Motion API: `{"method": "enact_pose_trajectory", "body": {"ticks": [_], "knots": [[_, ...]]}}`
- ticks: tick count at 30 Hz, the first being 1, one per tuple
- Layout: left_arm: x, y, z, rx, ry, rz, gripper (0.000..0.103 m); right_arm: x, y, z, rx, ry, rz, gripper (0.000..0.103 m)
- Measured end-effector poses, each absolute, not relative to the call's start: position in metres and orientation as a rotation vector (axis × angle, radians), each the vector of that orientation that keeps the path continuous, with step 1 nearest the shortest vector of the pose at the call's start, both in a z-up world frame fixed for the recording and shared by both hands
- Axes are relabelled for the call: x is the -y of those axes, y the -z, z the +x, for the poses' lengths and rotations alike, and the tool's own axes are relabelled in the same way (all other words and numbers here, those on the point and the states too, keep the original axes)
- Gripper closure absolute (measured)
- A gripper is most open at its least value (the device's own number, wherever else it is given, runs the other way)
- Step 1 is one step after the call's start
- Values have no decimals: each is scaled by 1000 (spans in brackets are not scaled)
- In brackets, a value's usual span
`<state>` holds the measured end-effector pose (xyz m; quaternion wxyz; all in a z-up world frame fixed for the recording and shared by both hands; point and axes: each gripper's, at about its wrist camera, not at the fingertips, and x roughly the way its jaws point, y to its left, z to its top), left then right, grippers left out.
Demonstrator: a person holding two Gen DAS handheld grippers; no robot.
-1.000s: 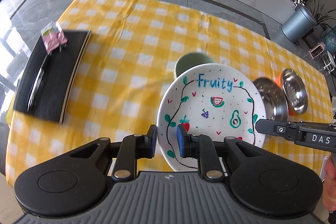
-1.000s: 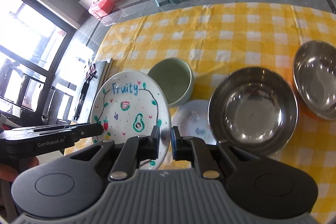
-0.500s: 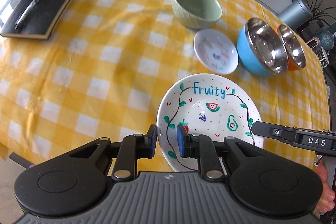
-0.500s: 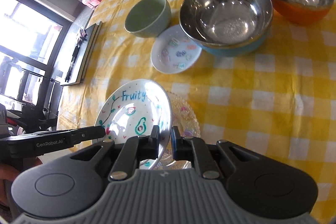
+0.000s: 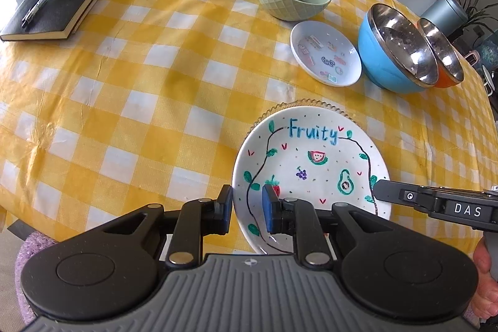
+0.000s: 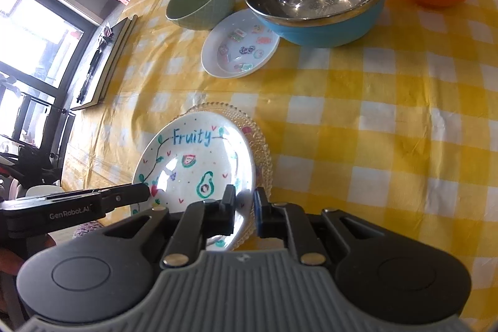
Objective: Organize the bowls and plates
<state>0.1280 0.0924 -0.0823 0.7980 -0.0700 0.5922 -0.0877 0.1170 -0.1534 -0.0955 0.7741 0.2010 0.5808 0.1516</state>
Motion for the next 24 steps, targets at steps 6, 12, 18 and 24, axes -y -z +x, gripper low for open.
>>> {"method": "enact_pose_trajectory", "body": {"ticks": [6,12,18,24], "knots": [[-87,85,127,-1247,173,-125,81,146,92,115,-1210,-308,364,92],[-85,87,126,-1233,164,-123,81,138,90,110,-1156,-289,280,91],[-83,88,124,-1223,164,-112,81,124,91,103,-1098,-260,168,89],[-85,88,123,-1205,164,-114,81,111,97,96,-1051,-248,53,91]]}}
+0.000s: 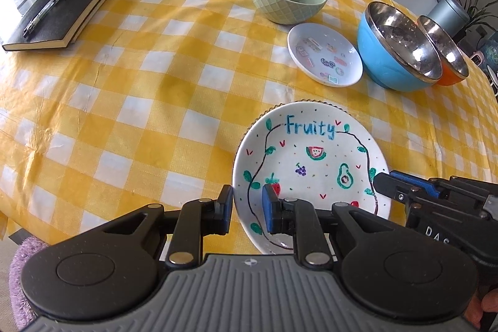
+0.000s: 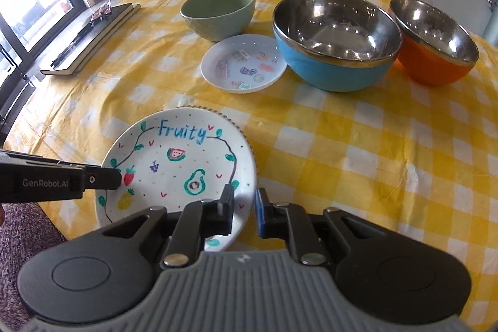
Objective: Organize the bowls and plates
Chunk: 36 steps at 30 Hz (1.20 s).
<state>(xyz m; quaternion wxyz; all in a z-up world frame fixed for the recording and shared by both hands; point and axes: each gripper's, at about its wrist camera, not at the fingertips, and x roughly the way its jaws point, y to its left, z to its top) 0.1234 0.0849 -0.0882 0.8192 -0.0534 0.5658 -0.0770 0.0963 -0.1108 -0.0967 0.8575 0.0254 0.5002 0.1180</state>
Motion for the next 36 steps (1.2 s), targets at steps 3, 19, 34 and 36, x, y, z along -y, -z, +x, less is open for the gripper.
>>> {"method": "enact_pose_trajectory", "body": {"ticks": [3,19,34,36], "knots": [[-84,89,123,-1190,167,-102,81,106,97,94,-1021,-244,5,91],[-102,75,78,-957,188,-176,50,123,85,44,-842,-212,125,68],[-108,97,46,-929,186,-322,89,116,106,8,-870,-178,332,94],[-106,99,47,-931,190,-319,91,115,106,8,-866,-173,326,97]]}}
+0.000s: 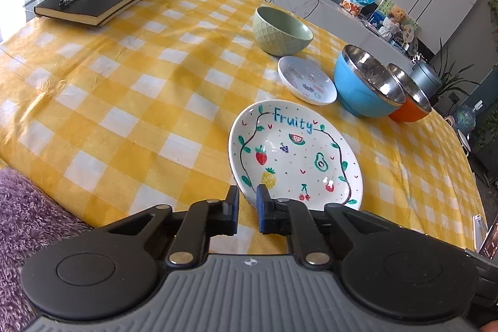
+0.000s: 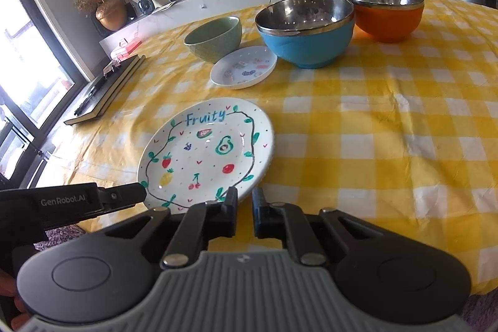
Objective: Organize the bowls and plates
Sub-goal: 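Open the left gripper and withdraw from the Fruity plate, then grasp the small white sticker plate rim with the left gripper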
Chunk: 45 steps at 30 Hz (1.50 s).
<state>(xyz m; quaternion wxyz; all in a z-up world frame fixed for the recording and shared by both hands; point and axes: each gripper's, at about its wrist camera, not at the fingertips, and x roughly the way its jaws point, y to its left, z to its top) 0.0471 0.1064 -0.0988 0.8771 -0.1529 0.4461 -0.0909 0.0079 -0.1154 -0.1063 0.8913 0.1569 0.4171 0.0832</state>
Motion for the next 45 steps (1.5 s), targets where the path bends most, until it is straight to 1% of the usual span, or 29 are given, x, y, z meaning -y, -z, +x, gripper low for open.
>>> {"method": "enact_pose_trajectory", "body": {"ticks": [5,9,11,12,15,16,18,22,23,24,25,26,29,31,32,33,40,45], "knots": [[-104,100,48,-923,192,-308,92,117,110,10,-865,-171,332,103],[-104,99,46,-931,198,-307,92,116,110,13,-865,-169,326,103],[-106,96,46,-928,199,-314,90,117,109,12,-864,-176,333,103],[-107,93,47,-919,199,-314,90,117,106,11,-855,-174,328,100],[-110,83,52,-886,194,-289,88,121,98,13,-816,-145,300,98],[-111,80,55,-877,198,-287,85,122,95,14,-804,-132,293,96],[-112,76,61,-867,203,-288,83,126,91,19,-789,-106,291,88],[-105,70,76,-857,218,-247,81,132,90,30,-788,-85,296,86],[-103,69,79,-852,220,-233,80,132,89,32,-786,-86,291,79],[-100,67,82,-847,221,-221,78,132,89,34,-782,-87,286,75],[-97,65,87,-841,222,-206,76,132,89,36,-779,-86,283,70],[-95,64,91,-838,222,-194,73,132,88,38,-778,-85,281,68],[-87,61,102,-838,222,-174,73,132,89,48,-779,-88,288,67],[-83,61,110,-844,227,-169,73,131,89,55,-781,-81,289,63],[-82,61,114,-845,226,-169,72,131,89,59,-779,-74,291,57],[-81,62,118,-845,226,-170,72,132,88,62,-775,-69,292,56],[-72,67,146,-826,244,-209,72,133,92,91,-758,-48,336,57],[-63,74,167,-843,239,-202,72,132,98,114,-764,-48,367,66]]}}
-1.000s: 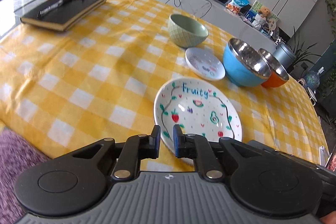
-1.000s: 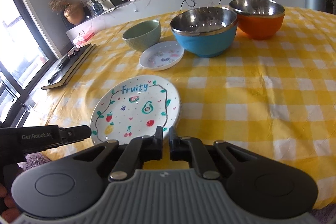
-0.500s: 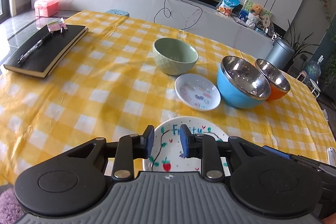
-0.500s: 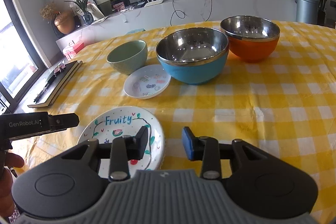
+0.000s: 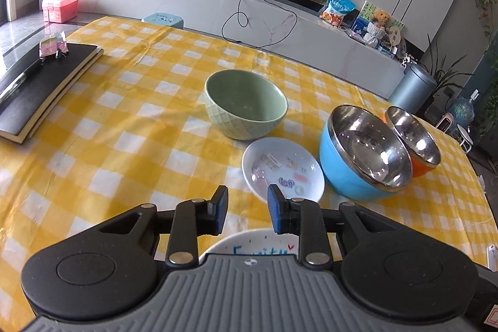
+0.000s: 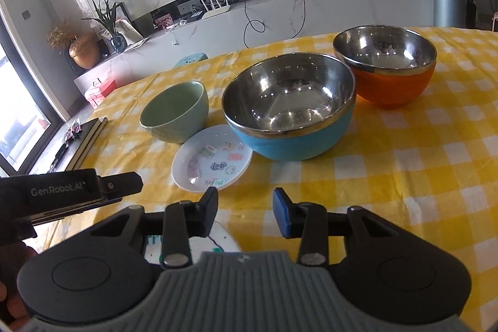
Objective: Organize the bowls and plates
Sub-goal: 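Grasp the small white sticker plate rim with the left gripper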
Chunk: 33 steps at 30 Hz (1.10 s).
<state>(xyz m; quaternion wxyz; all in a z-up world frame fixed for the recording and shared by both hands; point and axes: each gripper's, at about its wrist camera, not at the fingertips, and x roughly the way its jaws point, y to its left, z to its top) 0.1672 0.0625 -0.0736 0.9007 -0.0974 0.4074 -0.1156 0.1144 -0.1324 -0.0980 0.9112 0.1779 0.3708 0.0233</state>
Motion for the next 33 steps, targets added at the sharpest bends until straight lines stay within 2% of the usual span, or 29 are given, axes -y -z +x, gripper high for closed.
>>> {"method": "enact_pose_trajectory", "body": {"ticks": [6,18,24,26,33], "knots": [[-54,86,193,-877,226,-179,72,128,107,144,-787,-30,387,78],[-45,103,227,-907,262,-101,72,124,123,178,-833,24,409,86],[-43,111,231,-926,279,-90,87,120,130,185,-842,26,423,96],[-43,111,231,-924,290,-87,95,120,131,185,-840,24,422,96],[-45,98,220,-926,286,-87,98,120,123,178,-841,25,436,98]]}}
